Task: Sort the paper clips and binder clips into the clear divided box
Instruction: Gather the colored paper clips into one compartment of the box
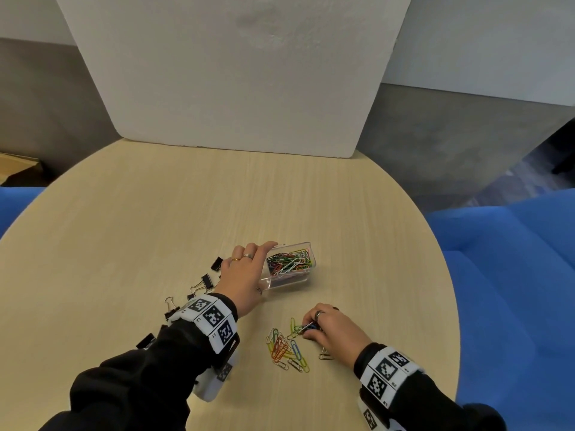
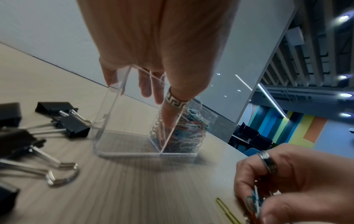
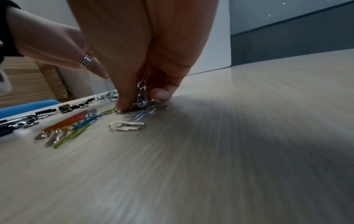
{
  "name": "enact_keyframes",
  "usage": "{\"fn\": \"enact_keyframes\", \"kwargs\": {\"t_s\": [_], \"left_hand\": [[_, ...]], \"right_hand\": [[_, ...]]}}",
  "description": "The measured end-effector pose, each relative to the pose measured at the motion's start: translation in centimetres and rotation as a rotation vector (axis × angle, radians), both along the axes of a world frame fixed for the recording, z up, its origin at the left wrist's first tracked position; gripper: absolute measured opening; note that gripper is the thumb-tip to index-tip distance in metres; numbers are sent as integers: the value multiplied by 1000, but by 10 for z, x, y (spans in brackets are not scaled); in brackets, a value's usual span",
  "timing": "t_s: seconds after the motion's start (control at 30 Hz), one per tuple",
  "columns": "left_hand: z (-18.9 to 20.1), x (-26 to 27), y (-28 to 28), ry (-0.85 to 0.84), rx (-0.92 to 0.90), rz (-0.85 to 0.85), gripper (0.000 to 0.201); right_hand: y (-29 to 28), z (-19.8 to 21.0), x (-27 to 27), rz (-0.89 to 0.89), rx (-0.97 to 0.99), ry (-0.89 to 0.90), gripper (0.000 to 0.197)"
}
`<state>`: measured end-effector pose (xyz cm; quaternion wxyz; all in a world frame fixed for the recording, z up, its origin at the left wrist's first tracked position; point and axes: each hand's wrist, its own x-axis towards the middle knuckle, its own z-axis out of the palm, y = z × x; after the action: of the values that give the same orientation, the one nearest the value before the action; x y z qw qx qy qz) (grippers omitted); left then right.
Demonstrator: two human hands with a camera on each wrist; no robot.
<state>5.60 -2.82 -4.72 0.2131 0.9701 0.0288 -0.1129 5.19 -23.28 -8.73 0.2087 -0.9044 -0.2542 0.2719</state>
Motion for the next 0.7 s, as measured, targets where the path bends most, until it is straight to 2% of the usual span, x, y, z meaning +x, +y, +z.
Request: {"fn": "enact_keyframes", "kwargs": {"t_s": [0.2,0.43,0.63,0.7], "left_hand": [[-1,0,0,-8,-6,-3,78],[-2,0,0,-7,12,-2,79],[-2,0,0,-7,18,-6,81],[-2,0,0,-9,20,-8,81]], "right_hand": [[2,16,6,45,-5,-51,23],[28,61,51,-24,187,-343,21],[44,53,71,-9,140,-309,23],[40,51,69,-49,175,-354,24]]}}
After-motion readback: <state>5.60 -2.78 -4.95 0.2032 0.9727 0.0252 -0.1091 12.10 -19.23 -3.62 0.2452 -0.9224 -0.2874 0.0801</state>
